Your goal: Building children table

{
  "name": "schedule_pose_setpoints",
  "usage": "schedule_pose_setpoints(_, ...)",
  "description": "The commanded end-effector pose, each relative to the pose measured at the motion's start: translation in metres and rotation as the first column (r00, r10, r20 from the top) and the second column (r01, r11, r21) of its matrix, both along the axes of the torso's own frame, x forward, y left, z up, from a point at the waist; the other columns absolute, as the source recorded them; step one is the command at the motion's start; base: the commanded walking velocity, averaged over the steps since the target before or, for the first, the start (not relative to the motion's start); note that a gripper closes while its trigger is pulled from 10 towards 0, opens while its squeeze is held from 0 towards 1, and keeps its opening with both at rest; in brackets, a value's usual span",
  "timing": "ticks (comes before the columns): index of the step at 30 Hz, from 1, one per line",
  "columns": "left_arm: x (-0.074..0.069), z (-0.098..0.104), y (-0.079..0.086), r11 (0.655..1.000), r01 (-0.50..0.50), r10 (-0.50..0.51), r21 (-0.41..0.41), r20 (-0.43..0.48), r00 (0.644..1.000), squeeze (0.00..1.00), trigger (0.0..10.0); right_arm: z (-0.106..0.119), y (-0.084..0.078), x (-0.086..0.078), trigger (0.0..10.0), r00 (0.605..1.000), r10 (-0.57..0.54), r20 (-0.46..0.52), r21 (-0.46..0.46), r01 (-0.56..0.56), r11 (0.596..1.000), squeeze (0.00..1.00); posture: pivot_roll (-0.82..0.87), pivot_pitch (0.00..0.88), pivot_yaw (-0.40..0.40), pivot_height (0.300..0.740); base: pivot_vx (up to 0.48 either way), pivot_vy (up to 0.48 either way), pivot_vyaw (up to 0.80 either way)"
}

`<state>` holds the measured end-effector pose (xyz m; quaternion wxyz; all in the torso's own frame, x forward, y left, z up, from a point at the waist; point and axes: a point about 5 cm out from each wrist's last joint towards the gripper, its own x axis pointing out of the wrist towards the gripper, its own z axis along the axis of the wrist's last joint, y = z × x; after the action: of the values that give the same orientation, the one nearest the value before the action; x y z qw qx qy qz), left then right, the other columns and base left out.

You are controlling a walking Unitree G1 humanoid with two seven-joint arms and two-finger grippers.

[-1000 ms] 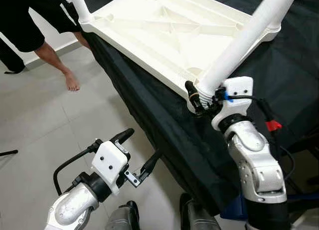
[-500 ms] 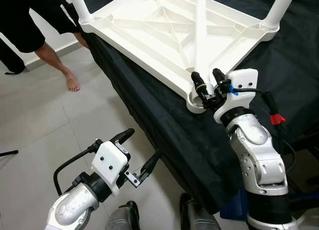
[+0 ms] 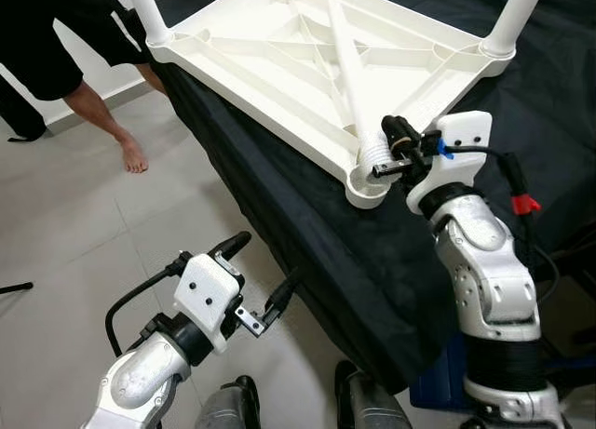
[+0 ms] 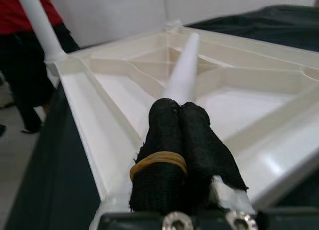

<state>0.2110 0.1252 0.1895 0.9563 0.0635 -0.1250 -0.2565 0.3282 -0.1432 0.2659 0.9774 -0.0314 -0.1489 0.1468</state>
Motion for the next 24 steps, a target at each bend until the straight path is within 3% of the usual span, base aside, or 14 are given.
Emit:
schedule_pose_setpoints(1, 0.007, -0.003, 0.006, 0.997, -0.052, 0.049, -0.061, -0.044, 0.998, 0.0, 10.0, 0.005, 0.007, 0.004, 10.0, 0.997, 0.072, 0.013, -0.016, -0.071, 0.997, 0.0, 0.04, 0.232, -0.004, 0.74, 0.0, 0.0, 0.0)
schedule_pose_setpoints(7, 0.024, 0.001, 0.007, 0.982, -0.116, 0.107, -0.152, -0.067, 0.992, 0.0, 10.0, 0.01, 0.011, 0.012, 10.0, 0.995, 0.096, 0.026, -0.03, -0.095, 0.995, 0.0, 0.03, 0.197, -0.019, 0.74, 0.0, 0.0, 0.0)
schedule_pose_setpoints(13, 0.03, -0.007, 0.005, 0.977, -0.155, 0.142, -0.146, -0.096, 0.985, 0.0, 10.0, 0.003, 0.013, 0.008, 10.0, 0.994, 0.109, 0.008, -0.041, -0.109, 0.993, 0.0, 0.03, 0.154, -0.022, 0.74, 0.0, 0.0, 0.0)
schedule_pose_setpoints(16, 0.033, -0.008, 0.006, 0.973, -0.171, 0.156, -0.157, -0.102, 0.982, 0.0, 10.0, -0.007, 0.028, -0.003, 10.0, 0.964, 0.263, -0.042, -0.063, -0.265, 0.962, 0.0, 0.02, 0.124, -0.03, 0.74, 0.0, 0.0, 0.0)
schedule_pose_setpoints(17, 0.033, -0.008, 0.006, 0.973, -0.171, 0.156, -0.157, -0.102, 0.982, 0.0, 10.0, -0.007, 0.028, -0.003, 10.0, 0.964, 0.263, -0.042, -0.063, -0.265, 0.962, 0.0, 0.02, 0.124, -0.03, 0.74, 0.0, 0.0, 0.0)
schedule_pose_setpoints(19, 0.034, -0.009, 0.01, 0.969, -0.184, 0.17, -0.165, -0.098, 0.981, 0.0, 10.0, -0.015, 0.036, -0.015, 10.0, 0.931, 0.356, -0.079, -0.044, -0.36, 0.932, 0.0, 0.02, 0.109, -0.035, 0.74, 0.0, 0.0, -0.3)
schedule_pose_setpoints(24, 0.032, -0.013, 0.021, 0.959, -0.223, 0.207, -0.176, -0.104, 0.973, 0.0, 10.0, -0.025, 0.039, -0.028, 10.0, 0.911, 0.401, -0.099, -0.014, -0.404, 0.914, 0.0, 0.01, 0.085, -0.037, 0.74, 0.226, 0.0, -0.6)
